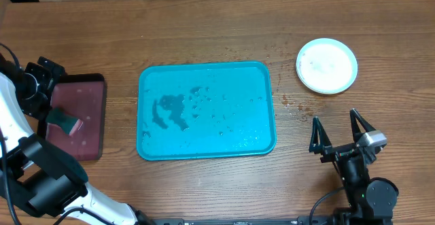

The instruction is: Clean dirty plates on tray and stack at the side

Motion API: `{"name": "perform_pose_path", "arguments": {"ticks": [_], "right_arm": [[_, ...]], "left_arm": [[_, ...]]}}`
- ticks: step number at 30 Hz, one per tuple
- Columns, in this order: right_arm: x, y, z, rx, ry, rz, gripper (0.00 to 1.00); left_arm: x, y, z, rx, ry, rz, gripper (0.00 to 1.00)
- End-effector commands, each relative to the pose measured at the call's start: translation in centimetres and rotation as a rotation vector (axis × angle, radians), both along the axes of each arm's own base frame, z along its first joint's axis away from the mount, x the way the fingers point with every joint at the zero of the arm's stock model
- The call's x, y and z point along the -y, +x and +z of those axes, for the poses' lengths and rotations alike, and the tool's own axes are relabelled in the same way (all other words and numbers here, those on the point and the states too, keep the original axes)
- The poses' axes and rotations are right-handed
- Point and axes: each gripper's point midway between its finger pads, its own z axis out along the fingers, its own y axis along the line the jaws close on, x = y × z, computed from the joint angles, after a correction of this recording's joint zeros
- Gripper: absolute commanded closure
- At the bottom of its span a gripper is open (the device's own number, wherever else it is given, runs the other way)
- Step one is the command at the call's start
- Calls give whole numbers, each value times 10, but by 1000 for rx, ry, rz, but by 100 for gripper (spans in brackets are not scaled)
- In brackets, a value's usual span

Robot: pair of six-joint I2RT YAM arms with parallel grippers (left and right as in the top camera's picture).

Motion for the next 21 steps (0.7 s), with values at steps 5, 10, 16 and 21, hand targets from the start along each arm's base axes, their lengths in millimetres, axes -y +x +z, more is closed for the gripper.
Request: {"name": "perform_pose_path", "arguments": {"ticks": [5, 10, 16, 21], "right_arm": [[29, 6, -39, -140, -54, -173, 0], [28, 6, -39, -139, -67, -173, 0], [28, 6, -39, -139, -67, -173, 0], [28, 6, -39, -139, -67, -173, 0]], "left_arm": [[3, 4, 15, 35, 20, -17, 0], [3, 5, 15, 35, 20, -17, 0], [3, 4, 15, 35, 20, -17, 0], [3, 4, 15, 35, 20, -17, 0]]}}
